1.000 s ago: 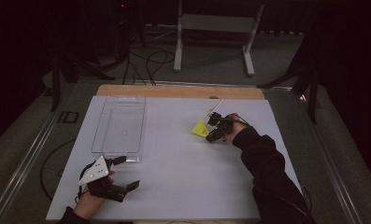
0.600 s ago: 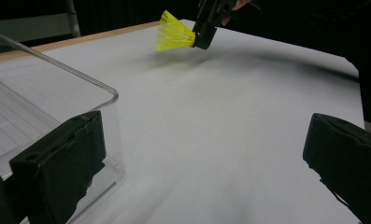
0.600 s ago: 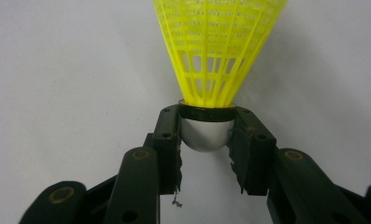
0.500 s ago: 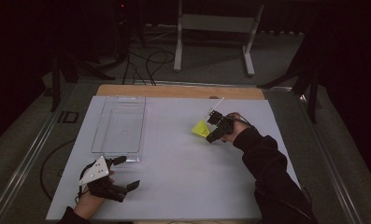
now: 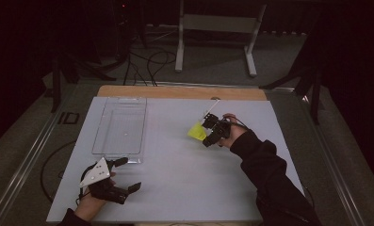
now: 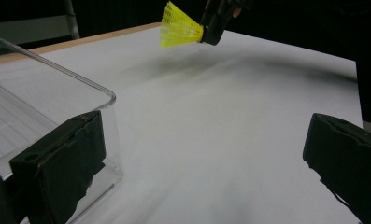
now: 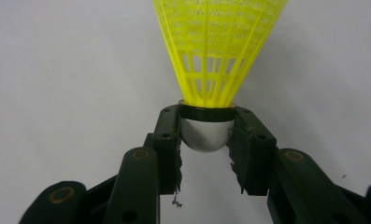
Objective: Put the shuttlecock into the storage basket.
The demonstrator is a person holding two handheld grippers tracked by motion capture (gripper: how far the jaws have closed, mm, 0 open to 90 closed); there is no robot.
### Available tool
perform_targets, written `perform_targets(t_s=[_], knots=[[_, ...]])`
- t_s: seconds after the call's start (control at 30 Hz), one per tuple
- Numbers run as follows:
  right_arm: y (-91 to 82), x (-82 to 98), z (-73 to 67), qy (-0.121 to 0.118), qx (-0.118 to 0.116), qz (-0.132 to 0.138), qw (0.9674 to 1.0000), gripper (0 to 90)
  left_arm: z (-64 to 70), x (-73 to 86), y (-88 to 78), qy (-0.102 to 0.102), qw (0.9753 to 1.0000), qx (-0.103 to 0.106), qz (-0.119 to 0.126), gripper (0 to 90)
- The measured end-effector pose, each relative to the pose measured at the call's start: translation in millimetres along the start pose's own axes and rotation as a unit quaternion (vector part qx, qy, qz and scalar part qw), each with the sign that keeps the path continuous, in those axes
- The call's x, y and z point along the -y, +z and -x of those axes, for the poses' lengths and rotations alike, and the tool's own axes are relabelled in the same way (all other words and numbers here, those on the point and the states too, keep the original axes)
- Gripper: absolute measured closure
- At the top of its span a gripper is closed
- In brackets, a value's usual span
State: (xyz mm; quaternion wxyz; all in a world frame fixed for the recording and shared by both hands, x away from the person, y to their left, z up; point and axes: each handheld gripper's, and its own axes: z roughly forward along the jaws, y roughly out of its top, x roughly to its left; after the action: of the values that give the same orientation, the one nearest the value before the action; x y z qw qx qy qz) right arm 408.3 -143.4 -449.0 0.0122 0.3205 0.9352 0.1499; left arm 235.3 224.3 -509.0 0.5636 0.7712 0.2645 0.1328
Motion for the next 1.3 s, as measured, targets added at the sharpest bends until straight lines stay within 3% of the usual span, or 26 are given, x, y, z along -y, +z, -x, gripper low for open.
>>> perform_targets(t_s=[0.4,0.83,1.3], knots=[[-10.4,-15.7,-37.2,0.006,0.012,0.007,0.9999,65.4,-0.4,0.0,-0.2,-0.001,1.0,0.0,0.001,0.1],[-20.2,-36.0,-60.2,0.013,0.01,0.009,0.9998,65.4,-0.2,0.2,0.2,0.0,1.0,-0.001,-0.001,0.1],[-31.4,-67.0,-84.5,-0.006,0.013,0.014,0.9998,65.4,-0.4,0.2,0.1,0.0,1.0,-0.001,-0.001,0.1]])
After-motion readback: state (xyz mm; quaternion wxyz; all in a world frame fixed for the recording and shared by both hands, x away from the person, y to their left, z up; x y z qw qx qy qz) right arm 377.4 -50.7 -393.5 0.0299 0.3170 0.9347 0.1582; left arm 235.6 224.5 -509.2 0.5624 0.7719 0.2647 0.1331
